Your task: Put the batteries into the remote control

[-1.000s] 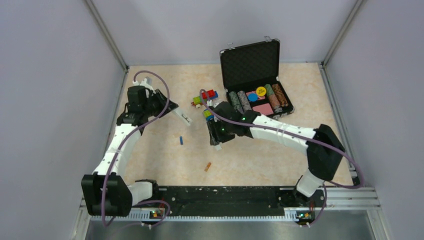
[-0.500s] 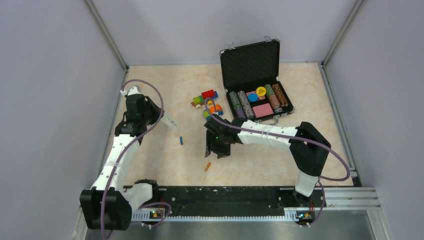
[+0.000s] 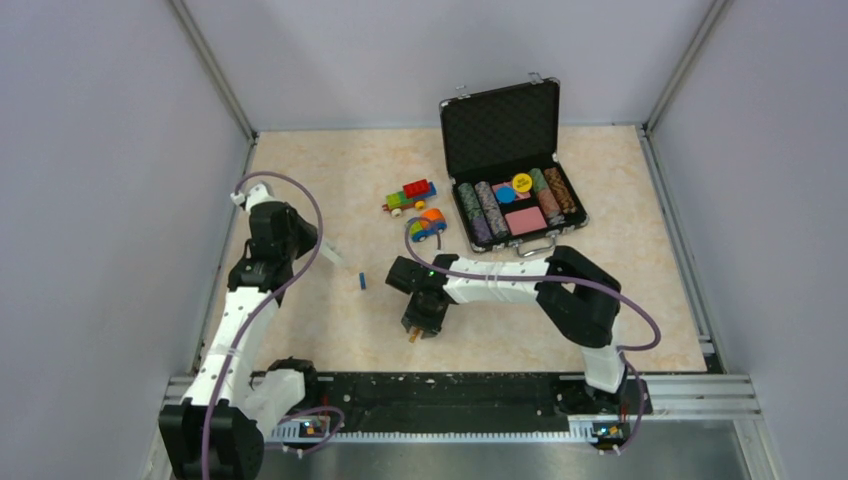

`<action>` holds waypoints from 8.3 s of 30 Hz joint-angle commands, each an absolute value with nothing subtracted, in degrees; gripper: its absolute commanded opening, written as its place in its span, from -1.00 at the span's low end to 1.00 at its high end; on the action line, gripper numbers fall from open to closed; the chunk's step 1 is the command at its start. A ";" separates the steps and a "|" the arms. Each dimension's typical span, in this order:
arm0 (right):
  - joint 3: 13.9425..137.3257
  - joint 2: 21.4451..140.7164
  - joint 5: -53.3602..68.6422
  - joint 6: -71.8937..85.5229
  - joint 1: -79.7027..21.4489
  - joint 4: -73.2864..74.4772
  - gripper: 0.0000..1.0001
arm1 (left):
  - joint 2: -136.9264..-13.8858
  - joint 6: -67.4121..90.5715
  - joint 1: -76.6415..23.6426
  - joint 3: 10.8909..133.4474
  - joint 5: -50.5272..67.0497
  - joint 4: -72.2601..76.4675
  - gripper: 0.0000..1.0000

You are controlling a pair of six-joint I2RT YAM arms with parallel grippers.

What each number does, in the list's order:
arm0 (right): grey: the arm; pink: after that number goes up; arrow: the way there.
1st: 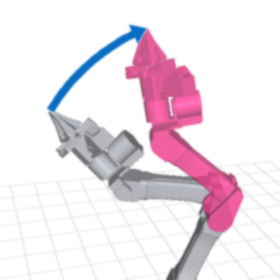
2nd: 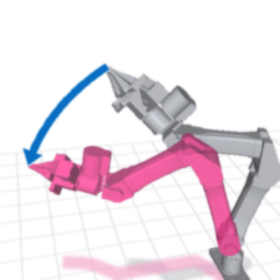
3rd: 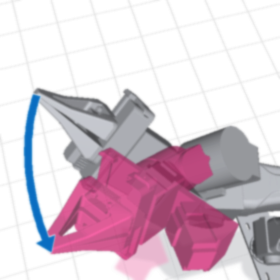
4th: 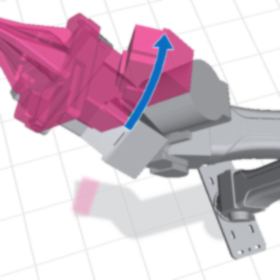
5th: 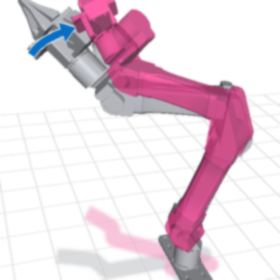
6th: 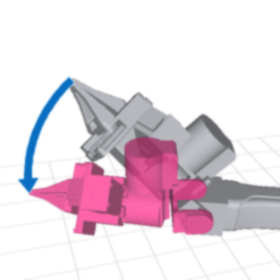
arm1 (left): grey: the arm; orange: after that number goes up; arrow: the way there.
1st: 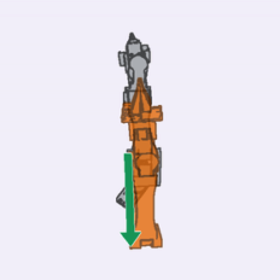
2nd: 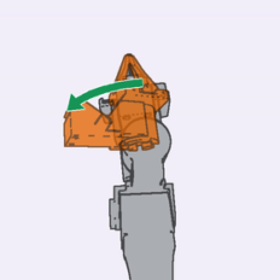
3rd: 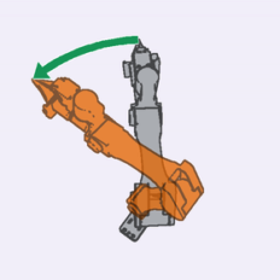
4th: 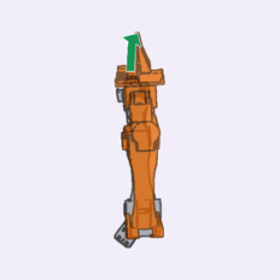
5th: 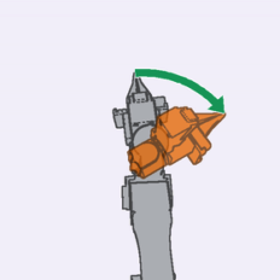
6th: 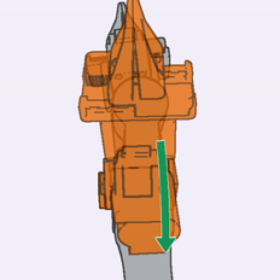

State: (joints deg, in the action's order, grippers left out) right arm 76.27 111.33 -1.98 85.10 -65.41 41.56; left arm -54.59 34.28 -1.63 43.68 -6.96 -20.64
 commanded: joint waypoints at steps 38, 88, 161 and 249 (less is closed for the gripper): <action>72.18 67.55 -27.27 19.22 -66.00 15.60 -1.00 | -65.03 53.55 -4.88 47.46 58.36 7.75 -1.00; 69.72 69.06 -7.06 2.42 -65.93 12.91 -1.00 | -60.81 62.98 -12.04 49.89 59.67 22.92 -1.00; 74.02 75.93 -12.93 8.53 -65.98 20.77 -0.61 | -61.47 61.37 -11.95 48.81 55.59 16.66 -1.00; 68.42 73.42 -2.10 69.82 -54.05 12.65 0.51 | -53.05 61.43 -12.02 46.97 40.81 17.62 -1.00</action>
